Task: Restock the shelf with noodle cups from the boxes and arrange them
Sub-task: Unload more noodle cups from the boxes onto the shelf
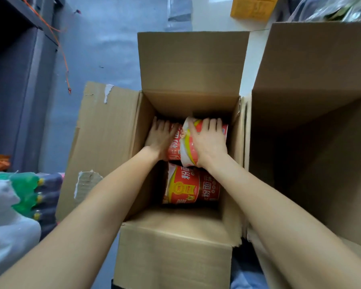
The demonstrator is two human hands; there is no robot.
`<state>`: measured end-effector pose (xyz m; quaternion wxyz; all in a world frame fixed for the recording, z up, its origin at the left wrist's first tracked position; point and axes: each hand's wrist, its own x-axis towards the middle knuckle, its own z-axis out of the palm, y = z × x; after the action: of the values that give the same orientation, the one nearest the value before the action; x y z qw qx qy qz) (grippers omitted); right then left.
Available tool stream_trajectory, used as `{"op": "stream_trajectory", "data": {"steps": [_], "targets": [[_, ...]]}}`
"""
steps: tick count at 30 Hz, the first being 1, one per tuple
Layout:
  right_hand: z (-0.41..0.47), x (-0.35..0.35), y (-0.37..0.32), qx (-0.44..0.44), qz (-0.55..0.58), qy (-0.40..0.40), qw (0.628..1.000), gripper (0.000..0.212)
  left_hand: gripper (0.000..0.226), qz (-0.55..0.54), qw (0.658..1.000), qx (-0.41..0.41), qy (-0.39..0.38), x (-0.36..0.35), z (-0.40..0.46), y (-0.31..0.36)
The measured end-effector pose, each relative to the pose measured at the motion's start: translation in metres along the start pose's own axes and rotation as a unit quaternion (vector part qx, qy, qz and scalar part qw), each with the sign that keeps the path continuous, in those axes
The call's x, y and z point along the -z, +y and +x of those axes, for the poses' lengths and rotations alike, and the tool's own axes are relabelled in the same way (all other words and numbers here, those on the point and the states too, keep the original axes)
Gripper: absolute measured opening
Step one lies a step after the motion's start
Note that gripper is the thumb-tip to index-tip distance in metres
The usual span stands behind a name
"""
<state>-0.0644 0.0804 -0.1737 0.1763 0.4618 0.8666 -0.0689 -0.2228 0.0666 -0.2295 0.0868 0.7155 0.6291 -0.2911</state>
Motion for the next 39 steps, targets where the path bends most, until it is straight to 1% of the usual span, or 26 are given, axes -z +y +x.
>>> {"op": "stream_trajectory", "data": {"steps": [3,4,6,9,11,12,13,14,16,17,18,19,20,23,26,29,31,33,35,37,39], "targets": [[-0.036,0.032,0.003,0.022,-0.011,0.058,0.998,0.095,0.114,0.004,0.999,-0.008,0.033,0.018,-0.016,0.0],[-0.048,0.042,0.005,0.018,-0.014,0.086,0.996,0.095,0.114,-0.003,0.998,-0.014,0.055,0.025,-0.024,-0.003],[-0.077,0.06,0.01,-0.01,-0.005,0.144,0.989,0.102,0.113,-0.033,0.993,-0.031,0.113,0.041,-0.046,-0.015],[-0.132,0.09,0.014,-0.049,0.082,0.204,0.974,0.115,0.113,-0.072,0.977,-0.079,0.186,0.07,-0.087,-0.038],[-0.174,0.112,0.016,-0.091,0.165,0.255,0.949,0.116,0.114,-0.079,0.963,-0.11,0.235,0.09,-0.117,-0.047],[-0.196,0.122,0.018,-0.12,0.219,0.278,0.927,0.117,0.113,-0.085,0.955,-0.123,0.257,0.102,-0.133,-0.049],[-0.216,0.13,0.022,-0.157,0.287,0.298,0.897,0.12,0.112,-0.094,0.946,-0.136,0.278,0.115,-0.149,-0.05],[-0.236,0.135,0.028,-0.196,0.367,0.312,0.854,0.125,0.11,-0.099,0.936,-0.151,0.301,0.129,-0.164,-0.049],[-0.276,0.141,0.038,-0.261,0.534,0.329,0.734,0.136,0.105,-0.082,0.912,-0.187,0.356,0.157,-0.19,-0.044],[-0.294,0.143,0.044,-0.272,0.596,0.339,0.675,0.137,0.101,-0.068,0.896,-0.206,0.388,0.173,-0.202,-0.04],[-0.313,0.145,0.049,-0.275,0.634,0.356,0.628,0.135,0.097,-0.059,0.878,-0.226,0.418,0.189,-0.211,-0.035],[-0.332,0.148,0.054,-0.278,0.65,0.378,0.598,0.133,0.096,-0.056,0.86,-0.246,0.444,0.206,-0.221,-0.029],[-0.351,0.152,0.058,-0.284,0.649,0.398,0.583,0.131,0.095,-0.059,0.842,-0.264,0.467,0.224,-0.23,-0.021],[-0.4,0.171,0.069,-0.301,0.619,0.457,0.564,0.12,0.097,-0.063,0.791,-0.3,0.529,0.28,-0.253,0.009],[-0.436,0.194,0.089,-0.316,0.563,0.537,0.542,0.12,0.097,-0.075,0.743,-0.331,0.576,0.327,-0.264,0.047],[-0.45,0.216,0.124,-0.316,0.49,0.615,0.53,0.118,0.096,-0.085,0.697,-0.366,0.611,0.366,-0.264,0.088],[-0.45,0.228,0.159,-0.326,0.432,0.656,0.525,0.117,0.096,-0.083,0.671,-0.383,0.63,0.387,-0.26,0.114],[-0.446,0.236,0.199,-0.346,0.39,0.684,0.51,0.118,0.096,-0.076,0.662,-0.394,0.634,0.405,-0.254,0.138],[-0.437,0.236,0.236,-0.379,0.373,0.686,0.497,0.12,0.097,-0.069,0.665,-0.4,0.627,0.42,-0.249,0.158],[-0.427,0.226,0.263,-0.415,0.385,0.66,0.495,0.124,0.096,-0.05,0.668,-0.409,0.62,0.434,-0.245,0.175],[-0.419,0.209,0.283,-0.46,0.415,0.614,0.489,0.126,0.097,-0.029,0.675,-0.409,0.613,0.445,-0.242,0.189]]}}
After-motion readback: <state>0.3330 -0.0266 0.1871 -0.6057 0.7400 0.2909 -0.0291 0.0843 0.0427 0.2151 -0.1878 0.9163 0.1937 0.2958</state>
